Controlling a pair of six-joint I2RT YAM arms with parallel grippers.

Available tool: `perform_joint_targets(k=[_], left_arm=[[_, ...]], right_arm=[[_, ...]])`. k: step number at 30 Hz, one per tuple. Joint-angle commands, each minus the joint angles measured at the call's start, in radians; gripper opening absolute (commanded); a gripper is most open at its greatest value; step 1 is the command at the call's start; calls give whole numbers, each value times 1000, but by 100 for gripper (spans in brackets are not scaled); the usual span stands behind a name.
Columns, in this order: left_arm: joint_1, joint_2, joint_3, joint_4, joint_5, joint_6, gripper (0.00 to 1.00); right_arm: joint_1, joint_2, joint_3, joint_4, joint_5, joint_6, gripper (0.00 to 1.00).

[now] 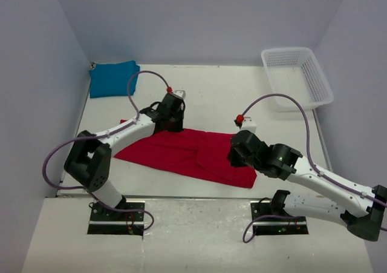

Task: Fold and stack the t-shirts
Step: Rotate the tshirt 110 degrees

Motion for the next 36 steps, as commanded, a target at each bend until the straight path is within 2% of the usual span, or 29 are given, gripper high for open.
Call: perform_joint_targets(k=[1, 5, 8, 14, 24, 27, 30, 32, 33, 36], left_arm=[[-138, 133, 65, 144, 252, 124, 0], [-269, 282, 215, 131, 238, 167, 0], [-329, 381, 303, 102, 221, 189, 0], [-392, 474, 340, 84, 209, 184, 0], [-415, 636, 404, 56, 201, 200, 0], [-408, 732, 530, 0, 170, 243, 0], [-360, 861, 777, -60, 173, 287, 0], [-290, 987, 923, -115, 173, 281, 0], [-261, 1022, 1059, -145, 208, 284, 0], [-140, 1141, 1265, -148, 257, 273, 0]], right_arm=[[-3, -12, 64, -79, 61, -7, 0], [-3, -37, 61, -93, 49, -10, 0], [-4, -69, 38, -96, 40, -4, 0], [-8, -141, 3, -124, 37, 21, 0], [-9, -201, 15, -149, 25, 28, 0], [-9, -190, 14, -147, 8, 30, 0], [-6, -160, 14, -132, -12, 34, 0], [-8, -147, 17, -126, -23, 37, 0], [-8, -143, 21, -127, -35, 39, 0], [-8, -129, 26, -133, -40, 41, 0]])
